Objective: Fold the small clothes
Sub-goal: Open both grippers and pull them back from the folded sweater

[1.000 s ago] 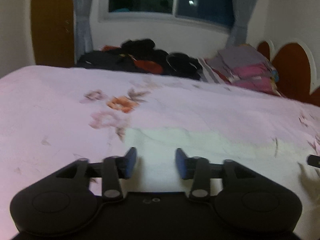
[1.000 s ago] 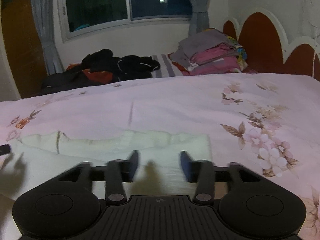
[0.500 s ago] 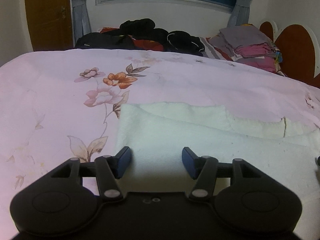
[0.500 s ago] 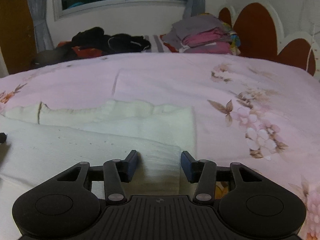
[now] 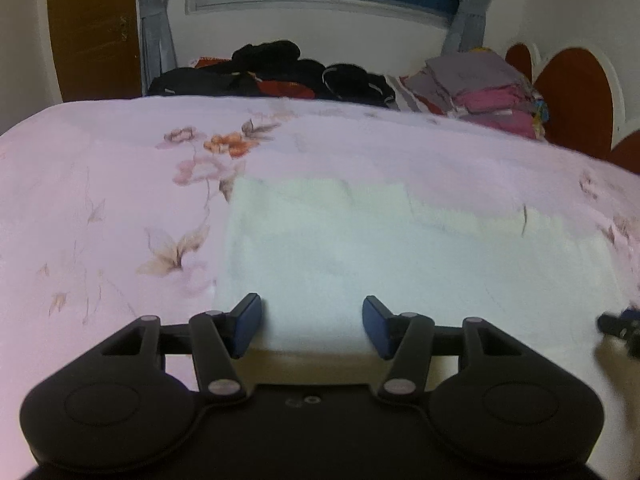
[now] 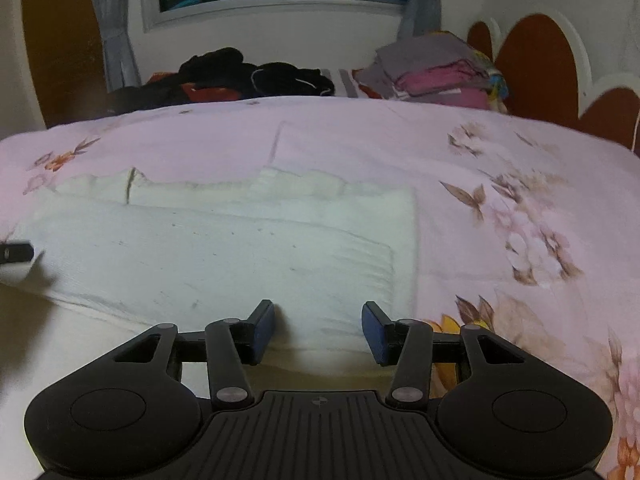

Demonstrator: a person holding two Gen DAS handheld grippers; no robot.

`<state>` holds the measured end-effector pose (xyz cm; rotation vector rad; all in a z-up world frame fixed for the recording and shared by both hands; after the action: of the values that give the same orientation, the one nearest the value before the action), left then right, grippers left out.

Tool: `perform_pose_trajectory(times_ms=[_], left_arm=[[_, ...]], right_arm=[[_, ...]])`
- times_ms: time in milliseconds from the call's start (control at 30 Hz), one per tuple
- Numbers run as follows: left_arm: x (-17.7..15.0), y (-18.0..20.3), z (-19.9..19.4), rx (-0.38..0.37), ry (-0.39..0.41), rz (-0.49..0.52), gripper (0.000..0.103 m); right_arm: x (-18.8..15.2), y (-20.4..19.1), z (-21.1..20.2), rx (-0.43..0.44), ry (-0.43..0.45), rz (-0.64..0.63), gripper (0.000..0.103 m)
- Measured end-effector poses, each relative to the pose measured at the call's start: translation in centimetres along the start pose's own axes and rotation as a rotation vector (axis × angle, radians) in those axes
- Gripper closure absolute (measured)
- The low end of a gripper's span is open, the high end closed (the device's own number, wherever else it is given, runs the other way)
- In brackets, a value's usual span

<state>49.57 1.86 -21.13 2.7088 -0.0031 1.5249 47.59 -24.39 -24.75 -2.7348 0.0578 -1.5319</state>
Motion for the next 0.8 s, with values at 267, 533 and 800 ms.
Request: perform_pose_trajectory(times_ms=[267,533,800], left_arm=[[-0.6,0.3,0.3,0.045,-0.013,0.062,0.045],[-0.2,0.8,-2.1,0.085,-0.027,0.059,0.046],[-0.2,1.6,-7.1,0.054,0.006,0.056,0.04]], right_arm=[[-0.9,0.7,0.0,0.016,-0.019,0.002,0.055],[-0.4,1.1,-0.4,0.076,-0.042,0.011,0.055],[-0.2,0.2,-5.3,0.176,-0.003,0.04,0.055]])
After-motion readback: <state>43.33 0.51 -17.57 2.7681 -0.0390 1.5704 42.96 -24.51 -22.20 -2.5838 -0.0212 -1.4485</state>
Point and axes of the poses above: each gripper's, at about its wrist camera, not at the fingertips, and z roughly the way its jaws point, y to its right, x to its top, the point moved 9 cm from there along z, roughly the way its jaws point, and after that the axes turned 15 degrees about y, right-handed, at the moved point
